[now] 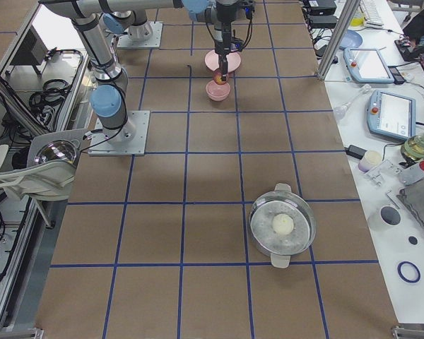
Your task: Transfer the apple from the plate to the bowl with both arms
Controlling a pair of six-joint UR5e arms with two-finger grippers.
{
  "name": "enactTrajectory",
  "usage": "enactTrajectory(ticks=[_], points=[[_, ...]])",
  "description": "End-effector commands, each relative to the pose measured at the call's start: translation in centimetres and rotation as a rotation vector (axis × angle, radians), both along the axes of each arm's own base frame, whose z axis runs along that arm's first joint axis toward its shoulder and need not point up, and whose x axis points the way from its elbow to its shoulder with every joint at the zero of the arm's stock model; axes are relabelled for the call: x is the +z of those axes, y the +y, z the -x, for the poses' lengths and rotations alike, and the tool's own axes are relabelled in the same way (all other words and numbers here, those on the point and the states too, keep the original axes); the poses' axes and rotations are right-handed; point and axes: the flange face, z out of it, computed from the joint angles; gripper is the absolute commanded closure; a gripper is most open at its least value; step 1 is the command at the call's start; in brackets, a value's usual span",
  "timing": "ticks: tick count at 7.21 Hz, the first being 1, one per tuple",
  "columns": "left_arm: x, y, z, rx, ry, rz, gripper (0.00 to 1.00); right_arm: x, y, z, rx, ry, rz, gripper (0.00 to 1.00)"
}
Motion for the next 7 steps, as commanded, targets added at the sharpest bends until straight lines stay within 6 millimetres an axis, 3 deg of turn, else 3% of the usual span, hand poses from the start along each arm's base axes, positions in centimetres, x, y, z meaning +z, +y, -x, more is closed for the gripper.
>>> enactTrajectory(ticks=[1, 3, 5, 7], points=[[-1.2, 0.2, 0.5, 0.006, -0.004, -0.015, 0.00, 0.0, -0.1, 0.2, 0.005, 0.002, 0.000, 0.00], [-1.2, 0.1, 0.4, 0.011, -0.004, -0.014, 0.00, 0.0, -0.1, 0.2, 0.005, 0.001, 0.000, 0.00], [1.2, -0.2, -0.6, -0.024, 0.004, 0.041, 0.00, -0.1, -0.1, 0.2, 0.005, 0.001, 0.000, 0.00], [3.9, -1.8, -3.1, -0.040, 0.020, 0.093, 0.00, 0.1, -0.1, 0.2, 0.007, -0.001, 0.006, 0.00]])
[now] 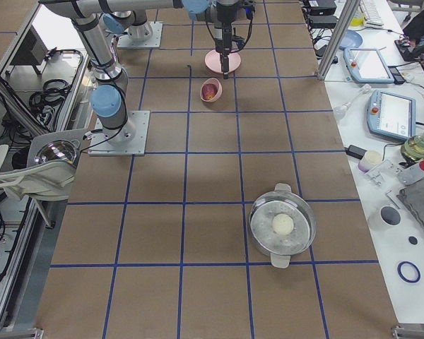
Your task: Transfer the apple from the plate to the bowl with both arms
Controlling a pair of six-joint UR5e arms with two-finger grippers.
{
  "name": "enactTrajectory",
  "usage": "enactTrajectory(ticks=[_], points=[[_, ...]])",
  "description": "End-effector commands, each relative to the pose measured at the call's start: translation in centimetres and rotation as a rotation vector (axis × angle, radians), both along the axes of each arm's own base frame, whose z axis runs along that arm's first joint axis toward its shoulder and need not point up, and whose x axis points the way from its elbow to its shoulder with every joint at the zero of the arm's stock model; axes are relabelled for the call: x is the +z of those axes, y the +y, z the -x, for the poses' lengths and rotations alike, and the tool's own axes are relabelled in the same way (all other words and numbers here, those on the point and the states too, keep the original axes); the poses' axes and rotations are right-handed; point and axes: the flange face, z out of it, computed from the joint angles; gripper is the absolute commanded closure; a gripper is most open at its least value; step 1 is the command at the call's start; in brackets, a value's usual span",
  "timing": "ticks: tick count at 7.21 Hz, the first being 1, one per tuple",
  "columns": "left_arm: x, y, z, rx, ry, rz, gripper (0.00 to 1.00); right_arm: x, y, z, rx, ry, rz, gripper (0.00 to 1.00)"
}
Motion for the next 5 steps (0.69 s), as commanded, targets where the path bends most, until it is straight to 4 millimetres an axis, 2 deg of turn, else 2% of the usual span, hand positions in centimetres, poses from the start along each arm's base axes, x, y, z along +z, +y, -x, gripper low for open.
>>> enactTrajectory(ticks=[1, 2, 3, 4, 5], points=[[2.8, -1.1, -2.5, 0.011, 0.015, 0.036, 0.00, 0.0, -0.1, 0.0, 0.001, -0.001, 0.001, 0.00], [3.1, -1.0, -4.2, -0.036, 0.002, 0.055, 0.00, 0.0, -0.1, 0.0, 0.001, -0.001, 0.001, 0.00], [3.6, -1.0, -7.3, -0.102, -0.014, 0.092, 0.00, 0.0, -0.1, 0.0, 0.001, -0.001, 0.003, 0.00], [4.8, -1.4, -10.2, -0.122, -0.020, 0.130, 0.00, 0.0, -0.1, 0.0, 0.001, 0.000, 0.003, 0.00], [6.4, -1.8, -12.1, -0.141, -0.025, 0.167, 0.00, 0.0, -0.1, 0.0, 0.001, -0.001, 0.003, 0.00]])
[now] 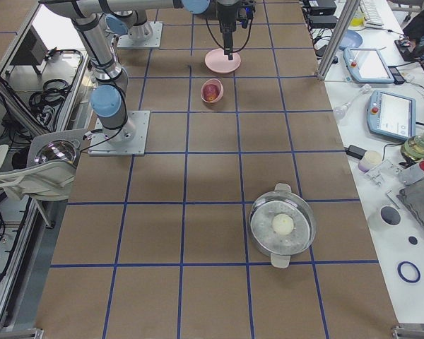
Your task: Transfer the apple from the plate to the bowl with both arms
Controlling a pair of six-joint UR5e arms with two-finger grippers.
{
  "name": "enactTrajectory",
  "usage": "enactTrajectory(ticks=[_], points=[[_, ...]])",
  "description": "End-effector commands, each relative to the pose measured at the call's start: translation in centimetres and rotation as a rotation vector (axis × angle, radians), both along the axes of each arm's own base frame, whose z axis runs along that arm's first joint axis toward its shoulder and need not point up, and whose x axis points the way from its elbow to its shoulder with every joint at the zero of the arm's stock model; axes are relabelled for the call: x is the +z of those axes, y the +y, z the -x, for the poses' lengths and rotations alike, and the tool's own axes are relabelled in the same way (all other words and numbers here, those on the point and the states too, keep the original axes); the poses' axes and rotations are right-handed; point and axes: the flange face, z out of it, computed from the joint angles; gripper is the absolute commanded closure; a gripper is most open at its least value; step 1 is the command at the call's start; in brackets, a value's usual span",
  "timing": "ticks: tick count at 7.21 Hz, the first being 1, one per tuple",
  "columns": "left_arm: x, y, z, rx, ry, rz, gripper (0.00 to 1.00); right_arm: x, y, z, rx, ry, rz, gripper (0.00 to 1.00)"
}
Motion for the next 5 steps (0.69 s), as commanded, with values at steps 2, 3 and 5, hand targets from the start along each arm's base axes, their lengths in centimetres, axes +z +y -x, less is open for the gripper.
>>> enactTrajectory(ticks=[2, 3, 5], points=[[5.1, -0.3, -7.1, -0.123, -0.061, 0.062, 0.00, 0.0, 0.0, 0.0, 0.000, -0.001, 0.000, 0.00], [7.7, -0.5, -10.4, -0.137, -0.083, 0.078, 0.00, 0.0, 0.0, 0.0, 0.000, -0.001, 0.000, 0.00], [13.8, -1.1, -16.8, -0.121, -0.272, -0.001, 0.00, 0.0, 0.0, 0.0, 0.000, -0.001, 0.000, 0.00]])
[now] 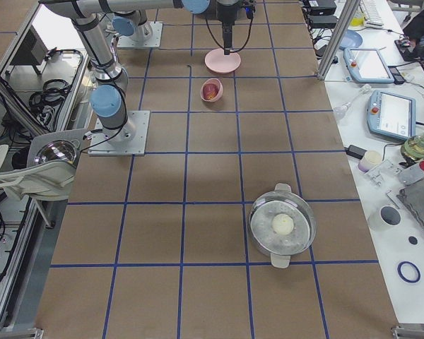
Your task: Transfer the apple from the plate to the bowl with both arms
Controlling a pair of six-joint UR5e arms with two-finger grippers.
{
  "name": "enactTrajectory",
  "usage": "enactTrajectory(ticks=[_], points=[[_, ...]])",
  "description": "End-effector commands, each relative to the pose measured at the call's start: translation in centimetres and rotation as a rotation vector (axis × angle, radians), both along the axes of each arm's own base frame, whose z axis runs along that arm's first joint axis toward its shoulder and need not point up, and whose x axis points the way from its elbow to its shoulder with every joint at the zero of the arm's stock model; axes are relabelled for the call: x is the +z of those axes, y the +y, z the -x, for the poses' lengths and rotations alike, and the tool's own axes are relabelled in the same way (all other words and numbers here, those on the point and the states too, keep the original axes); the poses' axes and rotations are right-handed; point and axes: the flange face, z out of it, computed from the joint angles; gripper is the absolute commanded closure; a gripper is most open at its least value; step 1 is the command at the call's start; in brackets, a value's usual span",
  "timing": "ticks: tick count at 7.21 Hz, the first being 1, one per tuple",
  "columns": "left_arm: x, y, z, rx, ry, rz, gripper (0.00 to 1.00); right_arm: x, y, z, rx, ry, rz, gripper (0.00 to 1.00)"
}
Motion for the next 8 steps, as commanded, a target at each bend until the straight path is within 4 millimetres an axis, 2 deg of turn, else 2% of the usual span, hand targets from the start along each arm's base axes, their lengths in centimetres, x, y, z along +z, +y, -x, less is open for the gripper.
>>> enactTrajectory(ticks=[1, 2, 8], points=[[6.2, -1.4, -5.5, 0.023, -0.117, -0.079, 0.00, 0.0, 0.0, 0.0, 0.000, 0.000, 0.000, 0.00], [7.5, -2.2, -6.4, 0.041, -0.116, -0.095, 0.00, 0.0, 0.0, 0.0, 0.002, 0.000, 0.000, 0.00], [6.9, -2.2, -6.3, 0.069, -0.179, -0.106, 0.00, 0.0, -0.1, -0.2, 0.005, 0.000, 0.003, 0.00]])
